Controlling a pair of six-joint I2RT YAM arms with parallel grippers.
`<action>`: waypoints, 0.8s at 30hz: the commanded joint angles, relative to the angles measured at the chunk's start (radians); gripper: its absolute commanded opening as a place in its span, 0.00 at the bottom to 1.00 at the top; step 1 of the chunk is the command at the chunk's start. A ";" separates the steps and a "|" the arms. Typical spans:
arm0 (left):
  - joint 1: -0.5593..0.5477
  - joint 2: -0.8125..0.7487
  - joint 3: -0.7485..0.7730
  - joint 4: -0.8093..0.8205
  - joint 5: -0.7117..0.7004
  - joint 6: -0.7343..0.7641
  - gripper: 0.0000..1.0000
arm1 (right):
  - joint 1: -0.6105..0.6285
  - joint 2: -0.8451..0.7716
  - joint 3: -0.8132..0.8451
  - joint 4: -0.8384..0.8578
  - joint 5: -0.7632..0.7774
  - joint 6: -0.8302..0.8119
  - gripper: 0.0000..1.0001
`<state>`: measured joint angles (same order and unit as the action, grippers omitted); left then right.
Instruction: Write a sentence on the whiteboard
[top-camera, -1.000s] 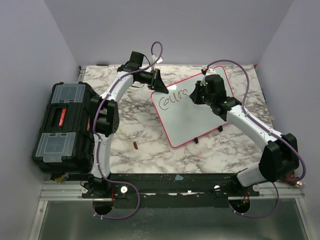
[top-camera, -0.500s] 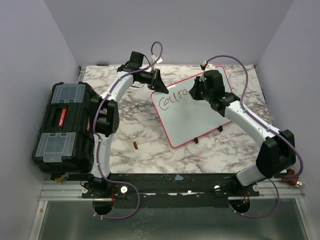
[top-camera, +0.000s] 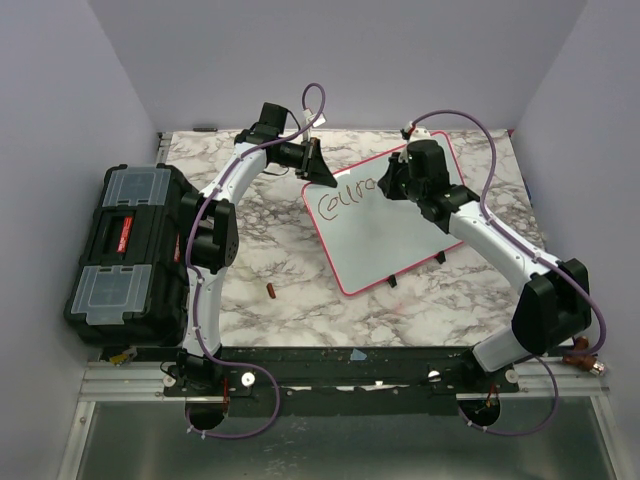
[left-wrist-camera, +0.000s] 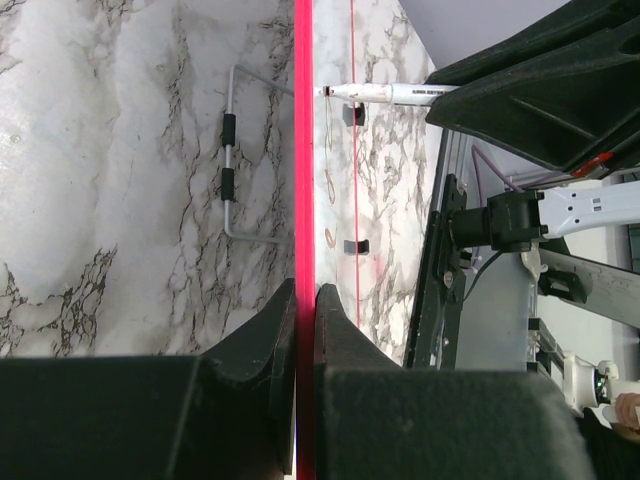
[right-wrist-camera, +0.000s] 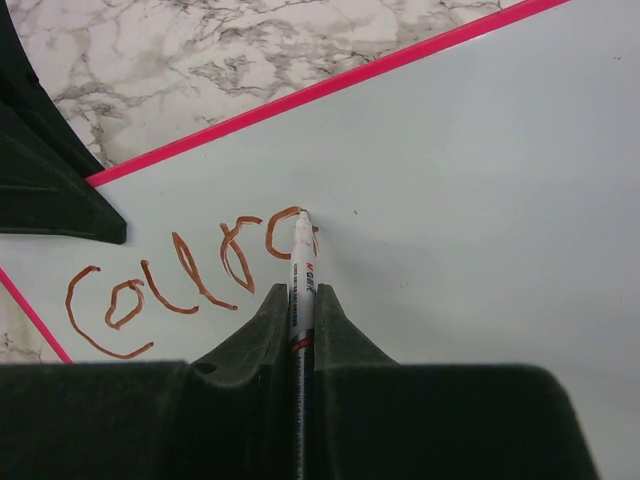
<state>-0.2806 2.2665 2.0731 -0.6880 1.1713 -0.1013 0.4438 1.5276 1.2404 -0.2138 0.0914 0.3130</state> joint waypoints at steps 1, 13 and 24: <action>-0.009 -0.029 -0.005 0.033 -0.018 0.130 0.00 | -0.001 -0.014 -0.043 -0.014 0.027 -0.009 0.01; -0.009 -0.031 -0.005 0.032 -0.019 0.132 0.00 | -0.001 -0.044 -0.097 -0.024 0.054 -0.018 0.01; -0.009 -0.031 -0.007 0.032 -0.016 0.132 0.00 | -0.002 -0.066 -0.078 -0.043 0.056 -0.016 0.01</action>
<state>-0.2806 2.2662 2.0731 -0.6884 1.1713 -0.1013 0.4438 1.4780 1.1645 -0.2058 0.1223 0.3115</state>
